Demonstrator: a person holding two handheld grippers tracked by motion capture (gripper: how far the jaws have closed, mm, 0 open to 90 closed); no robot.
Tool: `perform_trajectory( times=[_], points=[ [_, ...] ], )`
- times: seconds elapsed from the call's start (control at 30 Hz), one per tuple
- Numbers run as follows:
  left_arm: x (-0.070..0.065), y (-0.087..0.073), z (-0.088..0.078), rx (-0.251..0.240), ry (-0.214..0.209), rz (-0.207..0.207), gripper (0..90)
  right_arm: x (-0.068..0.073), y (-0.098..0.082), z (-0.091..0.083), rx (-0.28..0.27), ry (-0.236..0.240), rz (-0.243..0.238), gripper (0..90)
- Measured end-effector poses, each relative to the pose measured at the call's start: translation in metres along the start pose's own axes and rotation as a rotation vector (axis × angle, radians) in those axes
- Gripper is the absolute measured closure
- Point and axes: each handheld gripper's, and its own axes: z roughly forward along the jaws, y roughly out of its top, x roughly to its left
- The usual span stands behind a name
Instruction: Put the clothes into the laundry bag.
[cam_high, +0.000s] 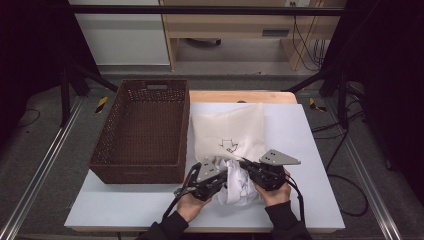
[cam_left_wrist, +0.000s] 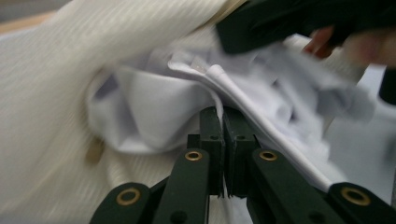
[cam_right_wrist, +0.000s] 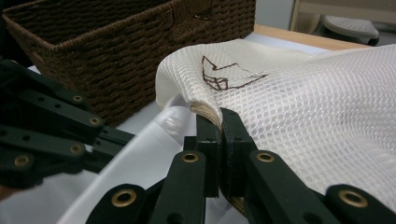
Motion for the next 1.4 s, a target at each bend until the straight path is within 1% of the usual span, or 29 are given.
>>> perform_trajectory(
  times=[0.07,0.1,0.13,0.17,0.2,0.23,0.27,0.33,0.37,0.47,0.5,0.53,0.57,0.6,0.63,0.7,0.73,0.77,0.87,0.9,0.97,1.03,1.07,1.17,1.2,1.27,1.33,1.37,1.4],
  points=[
    [-0.003,0.004,0.006,0.003,0.003,0.002,87.2,0.0,0.0,-0.001,-0.007,-0.001,-0.005,88.0],
    [-0.005,0.006,0.012,0.006,0.014,0.01,87.2,0.0,0.001,-0.002,-0.011,-0.001,-0.006,88.0],
    [-0.003,0.009,0.025,0.011,0.051,0.005,87.2,-0.001,0.001,-0.004,-0.018,-0.012,-0.008,88.1],
    [-0.003,0.009,0.025,0.011,0.051,0.005,87.2,-0.001,0.001,-0.004,-0.018,-0.012,-0.008,88.1],
    [0.004,0.008,0.038,0.029,0.087,-0.006,87.2,-0.004,0.001,-0.007,-0.03,0.011,0.014,88.1],
    [0.004,0.008,0.038,0.029,0.087,-0.006,87.1,-0.004,0.001,-0.007,-0.03,0.011,0.014,88.1],
    [0.011,0.003,0.05,0.039,0.139,-0.013,87.0,-0.003,0.001,-0.007,-0.028,0.002,0.011,88.1],
    [0.02,-0.001,0.055,0.047,0.154,-0.057,86.4,-0.003,0.001,-0.007,-0.018,-0.018,0.01,88.1],
    [0.02,-0.001,0.055,0.047,0.154,-0.057,85.6,-0.003,0.001,-0.007,-0.018,-0.018,0.01,88.1],
    [0.022,-0.002,0.048,0.036,0.148,-0.076,74.9,-0.007,-0.002,-0.006,-0.007,-0.03,0.025,87.9],
    [0.021,-0.002,0.043,0.035,0.134,-0.081,74.9,-0.007,-0.002,-0.006,-0.007,-0.03,0.025,87.9],
    [0.021,-0.001,0.035,0.033,0.114,-0.088,59.9,-0.008,-0.003,-0.006,-0.004,-0.031,0.023,87.7],
    [0.021,0.0,0.03,0.035,0.107,-0.086,59.9,-0.008,-0.003,-0.006,-0.004,-0.031,0.023,87.7],
    [0.022,0.001,0.013,0.051,0.105,-0.061,48.7,-0.007,-0.003,-0.005,-0.002,-0.031,0.013,87.5],
    [0.022,0.001,0.013,0.051,0.105,-0.061,45.4,-0.007,-0.003,-0.005,-0.002,-0.031,0.013,87.5],
    [0.023,0.001,-0.006,0.044,0.092,-0.045,43.4,-0.007,-0.003,-0.005,-0.004,-0.033,0.012,87.4],
    [0.026,-0.003,-0.022,0.042,0.11,-0.03,42.7,-0.006,-0.003,-0.004,-0.005,-0.033,0.008,87.2],
    [0.026,-0.003,-0.022,0.042,0.11,-0.03,42.7,-0.006,-0.003,-0.004,-0.005,-0.033,0.008,87.2],
    [0.032,-0.014,-0.031,0.071,0.141,-0.036,43.1,-0.006,-0.003,-0.004,-0.003,-0.033,0.003,87.1],
    [0.034,-0.017,-0.03,0.08,0.151,-0.037,43.2,-0.006,-0.003,-0.004,-0.003,-0.032,0.004,87.0],
    [0.042,-0.026,-0.017,0.128,0.144,-0.074,43.8,-0.005,-0.003,-0.003,0.001,-0.033,0.0,86.8],
    [0.043,-0.028,-0.013,0.139,0.145,-0.086,44.0,-0.005,-0.003,-0.003,0.003,-0.034,-0.001,86.8],
    [0.044,-0.029,-0.01,0.139,0.15,-0.093,48.1,-0.005,-0.003,-0.003,0.005,-0.033,-0.007,86.8],
    [0.046,-0.031,-0.007,0.149,0.147,-0.091,79.7,-0.004,-0.003,-0.002,0.006,-0.031,-0.006,86.8],
    [0.045,-0.032,-0.01,0.142,0.156,-0.083,79.7,-0.004,-0.003,-0.002,0.006,-0.032,-0.006,86.8],
    [0.041,-0.03,-0.018,0.146,0.164,-0.065,85.6,-0.005,-0.002,-0.004,0.004,-0.034,-0.005,86.9],
    [0.036,-0.029,-0.036,0.15,0.159,-0.04,86.2,-0.005,-0.002,-0.004,0.002,-0.035,-0.004,86.9],
    [0.036,-0.029,-0.036,0.15,0.159,-0.04,86.2,-0.005,-0.002,-0.004,0.002,-0.035,-0.004,86.9],
    [0.031,-0.032,-0.052,0.153,0.152,-0.027,86.3,-0.004,-0.002,-0.004,0.002,-0.037,-0.001,86.9]
  ],
)
